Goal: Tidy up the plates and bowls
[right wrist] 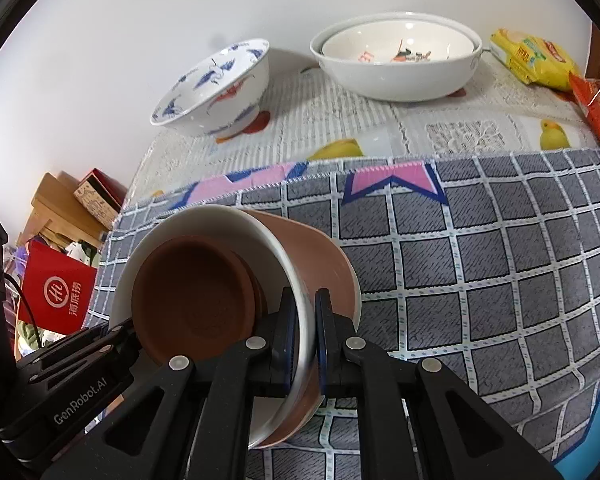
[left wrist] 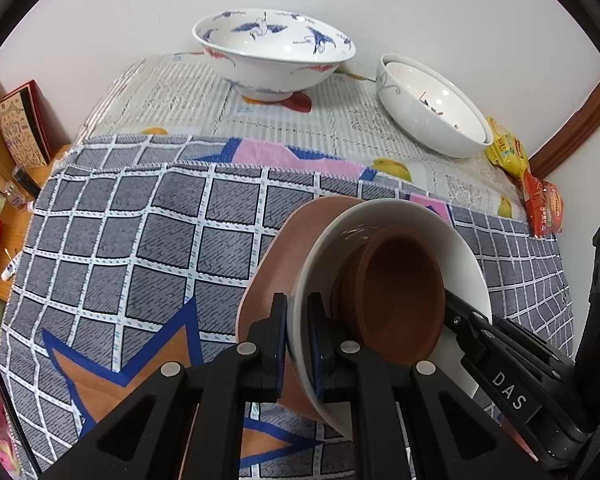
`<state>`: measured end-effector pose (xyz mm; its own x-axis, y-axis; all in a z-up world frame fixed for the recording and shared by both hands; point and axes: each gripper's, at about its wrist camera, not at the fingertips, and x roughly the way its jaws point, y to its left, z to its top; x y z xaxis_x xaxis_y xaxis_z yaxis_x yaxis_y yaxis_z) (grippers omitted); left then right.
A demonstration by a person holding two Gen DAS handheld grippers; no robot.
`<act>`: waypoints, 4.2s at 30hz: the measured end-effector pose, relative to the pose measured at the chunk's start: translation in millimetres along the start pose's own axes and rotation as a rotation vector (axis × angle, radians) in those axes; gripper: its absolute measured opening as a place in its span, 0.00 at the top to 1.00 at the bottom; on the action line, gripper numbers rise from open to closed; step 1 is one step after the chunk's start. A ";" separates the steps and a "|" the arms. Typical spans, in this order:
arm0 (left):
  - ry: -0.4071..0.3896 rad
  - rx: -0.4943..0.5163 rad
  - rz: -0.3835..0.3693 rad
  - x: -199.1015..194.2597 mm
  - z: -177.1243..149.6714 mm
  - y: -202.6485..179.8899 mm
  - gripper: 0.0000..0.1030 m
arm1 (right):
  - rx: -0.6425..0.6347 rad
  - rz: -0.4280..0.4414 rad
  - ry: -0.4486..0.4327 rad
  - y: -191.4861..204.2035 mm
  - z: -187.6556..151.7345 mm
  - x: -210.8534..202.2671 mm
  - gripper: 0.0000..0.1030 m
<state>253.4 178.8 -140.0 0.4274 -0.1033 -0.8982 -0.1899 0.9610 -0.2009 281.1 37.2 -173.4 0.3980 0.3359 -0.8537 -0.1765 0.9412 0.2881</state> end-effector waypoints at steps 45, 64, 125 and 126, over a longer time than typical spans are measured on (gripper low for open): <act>-0.037 0.062 0.005 -7.2 -7.2 -2.2 0.86 | -0.120 -0.070 -0.062 8.6 -4.0 -13.8 0.86; -0.224 0.160 0.094 -99.8 -67.0 -44.2 0.57 | -0.120 -0.148 -0.160 -4.3 -57.2 -116.7 0.65; -0.515 0.131 0.106 -207.7 -220.9 -127.7 0.00 | -0.028 -0.337 -0.418 -84.7 -218.1 -317.6 0.16; -0.516 0.131 0.116 -207.5 -220.8 -127.3 0.00 | -0.031 -0.338 -0.419 -84.1 -218.5 -317.1 0.16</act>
<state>-6.3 21.3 -14.4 0.7945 0.1132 -0.5966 -0.1639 0.9860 -0.0312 -27.0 -156.4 -21.7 0.7614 0.0062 -0.6482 -0.0005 1.0000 0.0090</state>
